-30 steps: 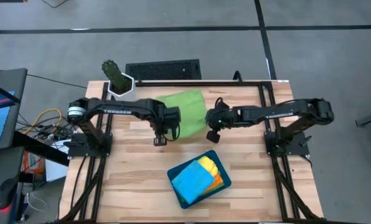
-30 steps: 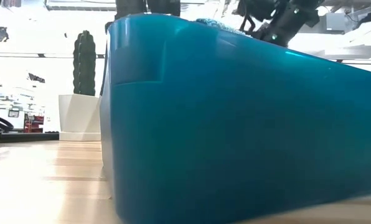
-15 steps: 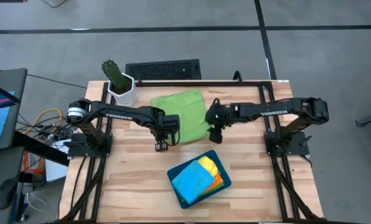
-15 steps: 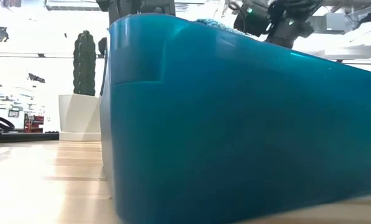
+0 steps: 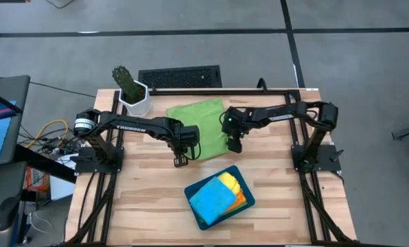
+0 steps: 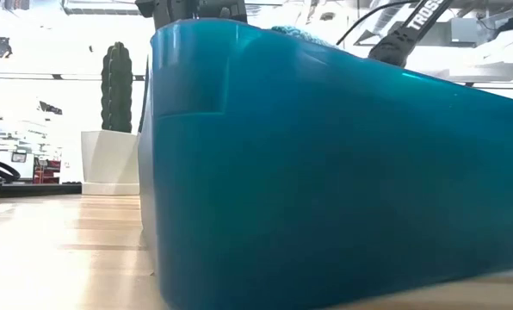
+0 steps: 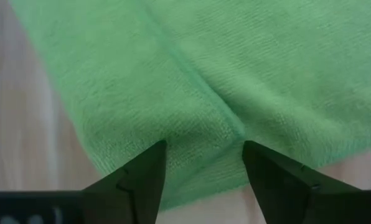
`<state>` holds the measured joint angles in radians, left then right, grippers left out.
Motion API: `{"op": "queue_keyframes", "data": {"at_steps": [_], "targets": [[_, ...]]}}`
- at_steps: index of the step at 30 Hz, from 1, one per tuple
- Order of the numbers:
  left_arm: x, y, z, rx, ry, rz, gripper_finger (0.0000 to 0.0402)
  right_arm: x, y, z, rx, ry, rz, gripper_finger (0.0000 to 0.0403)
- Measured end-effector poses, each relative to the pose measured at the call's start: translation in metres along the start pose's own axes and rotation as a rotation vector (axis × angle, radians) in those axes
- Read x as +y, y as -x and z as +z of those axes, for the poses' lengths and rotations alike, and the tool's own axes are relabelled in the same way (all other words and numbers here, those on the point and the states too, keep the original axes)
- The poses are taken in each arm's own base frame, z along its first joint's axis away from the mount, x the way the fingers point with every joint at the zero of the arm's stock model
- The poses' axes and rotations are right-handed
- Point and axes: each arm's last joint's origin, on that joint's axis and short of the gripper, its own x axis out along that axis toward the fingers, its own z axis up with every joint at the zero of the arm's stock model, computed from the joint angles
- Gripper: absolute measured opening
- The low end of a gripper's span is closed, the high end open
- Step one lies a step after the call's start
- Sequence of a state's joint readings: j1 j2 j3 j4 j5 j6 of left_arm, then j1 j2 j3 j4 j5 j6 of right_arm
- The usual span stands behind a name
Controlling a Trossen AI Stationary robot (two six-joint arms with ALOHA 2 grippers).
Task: Fold microfiber towels
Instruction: Fold the green microfiber towel
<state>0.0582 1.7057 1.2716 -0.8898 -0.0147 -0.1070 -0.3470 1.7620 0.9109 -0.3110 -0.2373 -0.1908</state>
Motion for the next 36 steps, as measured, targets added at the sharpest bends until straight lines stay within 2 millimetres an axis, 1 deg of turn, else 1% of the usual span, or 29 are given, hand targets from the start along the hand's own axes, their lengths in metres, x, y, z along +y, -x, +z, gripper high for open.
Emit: {"op": "queue_keyframes", "data": {"at_steps": [6,9,11,14,18,20,22,26,29,33,36], "targets": [[0.000,0.000,0.000,-0.001,-0.001,0.000,0.0000,-0.002,-0.002,0.004,-0.018,0.022,-0.006,0.0227],[0.000,0.000,0.001,-0.011,-0.002,0.007,0.0000,0.000,-0.003,0.003,-0.008,0.042,-0.002,0.0204],[0.000,0.000,0.001,-0.011,-0.002,0.017,0.0000,0.002,-0.003,0.002,0.007,0.043,0.002,0.0174],[0.001,0.000,0.001,-0.012,-0.004,0.022,0.0000,0.004,-0.003,0.001,0.020,0.046,0.007,0.0111],[0.001,0.000,0.001,-0.012,-0.005,0.023,0.0000,0.006,0.008,0.003,0.000,0.059,0.005,0.0024],[0.001,0.000,0.001,-0.012,-0.005,0.023,0.0000,0.008,0.018,0.005,-0.021,0.064,-0.001,0.0014],[0.001,0.000,0.001,-0.012,-0.005,0.022,0.0000,0.007,0.027,0.008,-0.055,0.065,-0.011,0.0024],[0.001,0.000,0.001,-0.012,-0.005,0.024,0.0000,0.005,0.038,0.009,-0.090,0.078,-0.022,0.0074],[0.001,0.000,0.001,-0.012,-0.005,0.024,0.0000,0.005,0.038,0.010,-0.100,0.100,0.006,0.0120],[0.001,0.000,0.001,-0.012,0.000,0.024,0.0000,0.006,0.035,0.010,-0.110,0.152,0.048,0.0192],[0.001,0.000,0.001,-0.012,0.000,0.024,0.0000,0.004,0.028,0.014,-0.143,0.196,0.039,0.0235]]}}
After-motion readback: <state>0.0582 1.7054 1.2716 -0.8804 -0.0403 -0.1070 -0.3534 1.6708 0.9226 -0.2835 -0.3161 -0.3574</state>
